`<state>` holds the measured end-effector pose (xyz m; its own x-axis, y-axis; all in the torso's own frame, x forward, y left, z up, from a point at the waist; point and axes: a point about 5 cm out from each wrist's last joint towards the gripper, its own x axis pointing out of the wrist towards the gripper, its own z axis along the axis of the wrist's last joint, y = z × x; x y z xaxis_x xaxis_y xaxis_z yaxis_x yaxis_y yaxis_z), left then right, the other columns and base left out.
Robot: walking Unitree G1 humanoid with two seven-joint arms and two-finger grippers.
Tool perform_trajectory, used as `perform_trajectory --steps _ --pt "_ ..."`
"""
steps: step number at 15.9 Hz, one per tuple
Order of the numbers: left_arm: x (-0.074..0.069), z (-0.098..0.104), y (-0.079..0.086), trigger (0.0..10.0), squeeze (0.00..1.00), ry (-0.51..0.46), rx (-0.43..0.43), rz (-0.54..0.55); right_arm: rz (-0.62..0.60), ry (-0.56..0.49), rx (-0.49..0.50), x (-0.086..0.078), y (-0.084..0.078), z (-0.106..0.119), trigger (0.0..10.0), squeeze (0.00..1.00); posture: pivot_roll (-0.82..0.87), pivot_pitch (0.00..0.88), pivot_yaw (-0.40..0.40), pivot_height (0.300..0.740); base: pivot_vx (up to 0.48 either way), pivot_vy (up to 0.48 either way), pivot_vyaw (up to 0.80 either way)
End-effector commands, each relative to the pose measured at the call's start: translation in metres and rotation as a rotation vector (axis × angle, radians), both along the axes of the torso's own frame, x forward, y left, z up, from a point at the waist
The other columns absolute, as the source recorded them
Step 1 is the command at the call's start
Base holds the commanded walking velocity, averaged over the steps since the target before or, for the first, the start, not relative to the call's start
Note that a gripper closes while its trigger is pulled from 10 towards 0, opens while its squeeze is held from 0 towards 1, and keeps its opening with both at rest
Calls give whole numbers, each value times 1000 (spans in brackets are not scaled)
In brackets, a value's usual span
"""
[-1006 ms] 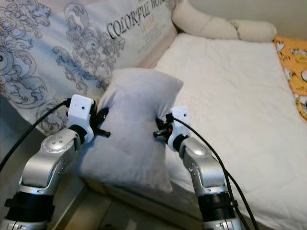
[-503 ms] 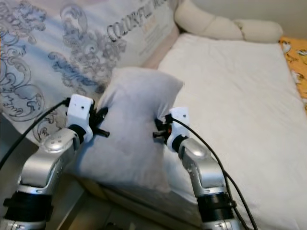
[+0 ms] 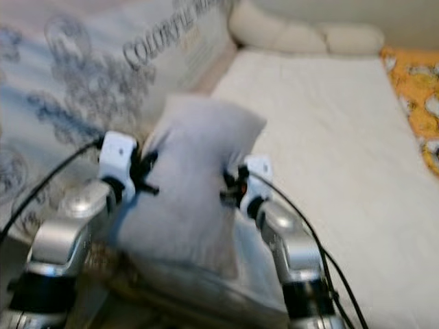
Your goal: Clean up the room
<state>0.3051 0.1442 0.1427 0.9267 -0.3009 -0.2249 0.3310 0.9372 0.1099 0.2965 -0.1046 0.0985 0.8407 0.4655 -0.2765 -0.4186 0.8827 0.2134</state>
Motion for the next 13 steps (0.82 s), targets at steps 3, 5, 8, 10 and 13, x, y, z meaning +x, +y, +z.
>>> perform_trajectory --steps 3,5,8,10,13 --pt "2 5 3 10000 0 -38 30 -7 34 -56 21 -1 11 13 10000 0 15 0 69 740 86 0 0" --pt "2 4 0 10000 0 -28 23 -21 25 -56 22 -1 9 12 10000 0 10 0 74 740 0 0 0" --pt "5 3 -2 10000 0 -27 33 -30 1 -44 23 -2 7 11 10000 0 -2 0 86 740 0 354 -435" --pt "8 5 -5 10000 0 -39 53 -45 -18 -46 21 -2 5 11 10000 0 -7 0 93 740 0 195 -391" --pt "10 7 -8 10000 0 -64 99 -63 -29 -47 21 -2 4 11 10000 0 -11 0 99 740 0 -320 0"
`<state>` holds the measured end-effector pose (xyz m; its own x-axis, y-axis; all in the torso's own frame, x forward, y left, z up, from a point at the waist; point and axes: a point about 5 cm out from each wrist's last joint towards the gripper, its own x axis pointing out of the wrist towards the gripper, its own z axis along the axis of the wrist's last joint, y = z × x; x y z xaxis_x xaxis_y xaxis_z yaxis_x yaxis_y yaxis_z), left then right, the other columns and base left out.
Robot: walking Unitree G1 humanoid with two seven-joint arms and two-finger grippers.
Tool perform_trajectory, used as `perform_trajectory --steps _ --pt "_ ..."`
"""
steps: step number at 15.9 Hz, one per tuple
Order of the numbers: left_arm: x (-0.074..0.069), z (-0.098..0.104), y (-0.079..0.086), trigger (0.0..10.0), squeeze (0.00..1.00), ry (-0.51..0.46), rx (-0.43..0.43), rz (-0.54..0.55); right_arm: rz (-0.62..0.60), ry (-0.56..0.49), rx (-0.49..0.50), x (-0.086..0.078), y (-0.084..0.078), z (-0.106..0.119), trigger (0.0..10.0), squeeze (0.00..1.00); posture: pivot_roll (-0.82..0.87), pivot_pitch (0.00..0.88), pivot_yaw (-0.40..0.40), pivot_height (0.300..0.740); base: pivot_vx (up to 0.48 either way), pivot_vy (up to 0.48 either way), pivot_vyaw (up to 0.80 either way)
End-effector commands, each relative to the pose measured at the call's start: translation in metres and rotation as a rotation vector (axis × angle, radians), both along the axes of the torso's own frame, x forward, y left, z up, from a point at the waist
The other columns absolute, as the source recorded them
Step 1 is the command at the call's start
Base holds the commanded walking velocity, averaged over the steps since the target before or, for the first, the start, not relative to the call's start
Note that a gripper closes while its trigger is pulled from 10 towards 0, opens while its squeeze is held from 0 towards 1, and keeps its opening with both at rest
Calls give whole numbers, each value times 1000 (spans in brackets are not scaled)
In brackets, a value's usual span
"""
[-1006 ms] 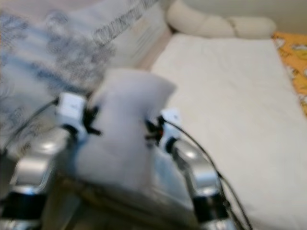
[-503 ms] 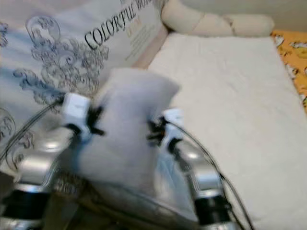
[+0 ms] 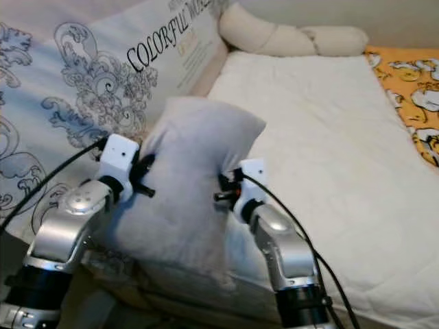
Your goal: Clean up the room
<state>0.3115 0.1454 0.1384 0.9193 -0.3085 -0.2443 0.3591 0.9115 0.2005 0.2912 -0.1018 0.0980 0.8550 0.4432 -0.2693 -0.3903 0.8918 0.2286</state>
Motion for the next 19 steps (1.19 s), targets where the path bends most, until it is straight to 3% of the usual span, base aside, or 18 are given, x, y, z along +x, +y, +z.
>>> perform_trajectory --steps 1,8,11,16,19 --pt "4 11 -9 10000 0 -51 2 -33 1 -48 4 3 1 12 10000 0 -11 0 99 740 0 -480 0" --pt "6 13 -3 10000 0 -48 -26 -19 -15 -46 10 6 1 12 10000 0 6 0 106 740 0 -69 0" --pt "7 13 -4 10000 0 -44 -30 -22 -26 -36 14 6 0 11 10000 0 2 0 110 740 0 420 0" --pt "8 12 -6 10000 0 -42 -33 -29 -36 -35 14 6 -2 11 10000 0 -3 0 112 740 0 430 -705" --pt "8 13 -9 10000 0 -56 0 -44 -38 -39 11 6 -1 11 10000 0 -2 0 113 740 0 -320 0"
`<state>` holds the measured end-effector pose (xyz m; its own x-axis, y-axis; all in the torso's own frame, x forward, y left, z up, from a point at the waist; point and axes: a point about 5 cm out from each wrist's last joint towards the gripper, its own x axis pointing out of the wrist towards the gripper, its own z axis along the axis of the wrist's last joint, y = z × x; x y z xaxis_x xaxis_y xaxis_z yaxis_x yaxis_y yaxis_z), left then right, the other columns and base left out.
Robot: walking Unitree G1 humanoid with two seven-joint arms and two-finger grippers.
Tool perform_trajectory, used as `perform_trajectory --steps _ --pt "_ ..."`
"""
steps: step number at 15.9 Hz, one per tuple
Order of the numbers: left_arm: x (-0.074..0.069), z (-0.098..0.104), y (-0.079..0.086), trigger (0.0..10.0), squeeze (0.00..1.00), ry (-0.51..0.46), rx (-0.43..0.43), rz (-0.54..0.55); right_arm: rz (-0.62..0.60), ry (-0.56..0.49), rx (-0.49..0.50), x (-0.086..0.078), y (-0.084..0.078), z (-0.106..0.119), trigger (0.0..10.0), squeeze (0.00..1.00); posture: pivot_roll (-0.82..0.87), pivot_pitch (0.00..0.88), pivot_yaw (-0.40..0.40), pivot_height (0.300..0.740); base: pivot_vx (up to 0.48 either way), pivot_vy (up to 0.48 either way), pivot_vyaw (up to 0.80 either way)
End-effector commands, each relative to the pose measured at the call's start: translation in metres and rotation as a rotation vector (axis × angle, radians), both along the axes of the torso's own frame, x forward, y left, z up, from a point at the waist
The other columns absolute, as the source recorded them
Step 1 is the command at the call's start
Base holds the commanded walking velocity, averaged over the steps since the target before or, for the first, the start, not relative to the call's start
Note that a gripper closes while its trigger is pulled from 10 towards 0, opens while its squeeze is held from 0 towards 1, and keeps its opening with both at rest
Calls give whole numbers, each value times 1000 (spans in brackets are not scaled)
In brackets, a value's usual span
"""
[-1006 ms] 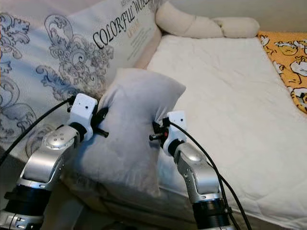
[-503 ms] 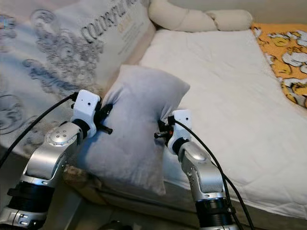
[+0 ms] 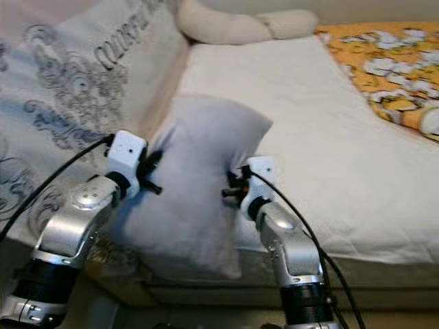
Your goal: Clean up the room
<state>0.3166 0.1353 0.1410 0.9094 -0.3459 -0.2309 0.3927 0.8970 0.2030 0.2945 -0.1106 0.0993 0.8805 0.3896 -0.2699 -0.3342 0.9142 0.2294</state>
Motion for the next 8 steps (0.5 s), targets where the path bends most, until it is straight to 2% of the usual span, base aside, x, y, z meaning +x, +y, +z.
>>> perform_trajectory --steps 1,5,8 --pt "3 11 1 10000 0 -46 -18 -4 24 -41 10 2 8 10 10000 0 -1 0 112 740 0 0 0" --pt "4 13 4 10000 0 -63 5 14 30 -44 11 3 8 10 10000 0 3 0 109 740 0 0 0" --pt "4 14 8 10000 0 -66 -28 31 42 -50 24 5 9 12 10000 0 7 0 105 740 0 0 0"
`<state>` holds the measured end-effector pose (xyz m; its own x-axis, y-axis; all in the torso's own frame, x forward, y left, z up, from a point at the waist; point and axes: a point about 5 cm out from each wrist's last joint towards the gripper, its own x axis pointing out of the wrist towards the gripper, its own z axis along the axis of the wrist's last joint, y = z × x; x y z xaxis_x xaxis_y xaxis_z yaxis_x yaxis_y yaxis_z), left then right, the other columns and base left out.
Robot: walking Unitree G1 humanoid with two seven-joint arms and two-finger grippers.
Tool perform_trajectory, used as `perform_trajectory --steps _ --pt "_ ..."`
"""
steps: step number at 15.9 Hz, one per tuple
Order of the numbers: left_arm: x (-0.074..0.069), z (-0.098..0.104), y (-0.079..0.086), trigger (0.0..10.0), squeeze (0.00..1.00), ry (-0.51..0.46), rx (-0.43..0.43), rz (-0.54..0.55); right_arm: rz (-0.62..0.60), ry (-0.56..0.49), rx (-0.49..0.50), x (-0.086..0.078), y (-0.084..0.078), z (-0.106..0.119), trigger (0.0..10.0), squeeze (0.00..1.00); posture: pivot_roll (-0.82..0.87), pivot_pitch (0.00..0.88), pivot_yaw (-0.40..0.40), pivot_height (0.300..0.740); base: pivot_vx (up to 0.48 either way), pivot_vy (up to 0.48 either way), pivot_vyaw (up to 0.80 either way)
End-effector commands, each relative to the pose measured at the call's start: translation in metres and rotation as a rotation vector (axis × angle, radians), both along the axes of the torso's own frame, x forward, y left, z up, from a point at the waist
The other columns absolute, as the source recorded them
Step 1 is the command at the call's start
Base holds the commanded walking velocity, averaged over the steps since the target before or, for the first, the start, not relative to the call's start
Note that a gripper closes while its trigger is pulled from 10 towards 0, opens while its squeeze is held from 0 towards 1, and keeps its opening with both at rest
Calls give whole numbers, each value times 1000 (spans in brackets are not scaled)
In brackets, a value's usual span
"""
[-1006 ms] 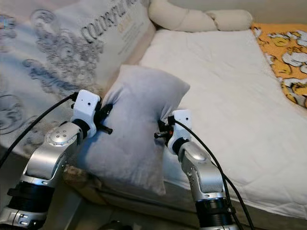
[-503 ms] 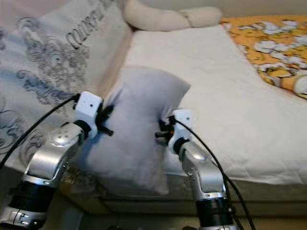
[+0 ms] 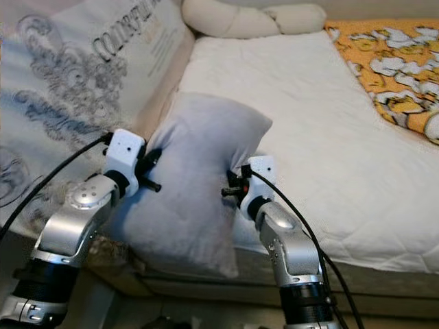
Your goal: Clean up the room
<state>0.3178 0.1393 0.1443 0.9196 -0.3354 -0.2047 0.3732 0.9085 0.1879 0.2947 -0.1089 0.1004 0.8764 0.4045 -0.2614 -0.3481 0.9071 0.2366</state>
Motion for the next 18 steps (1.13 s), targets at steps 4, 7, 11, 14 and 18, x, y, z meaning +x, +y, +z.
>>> perform_trajectory --steps 4,7,11,14,18 --pt "3 12 7 10000 0 -47 -7 22 91 -43 -5 3 12 10 10000 0 13 0 104 740 205 0 200" --pt "5 13 9 10000 0 -48 -3 27 108 -39 3 3 16 8 10000 0 14 0 109 740 295 0 433" --pt "6 13 11 10000 0 -46 -2 30 116 -25 1 1 14 5 10000 0 12 0 110 740 312 0 0" --pt "6 12 11 10000 0 -43 -3 28 116 -25 -5 1 13 5 10000 0 6 0 111 740 330 0 0" --pt "6 12 12 10000 0 -44 -1 28 130 -20 -9 1 15 4 10000 0 11 0 104 740 333 0 0"
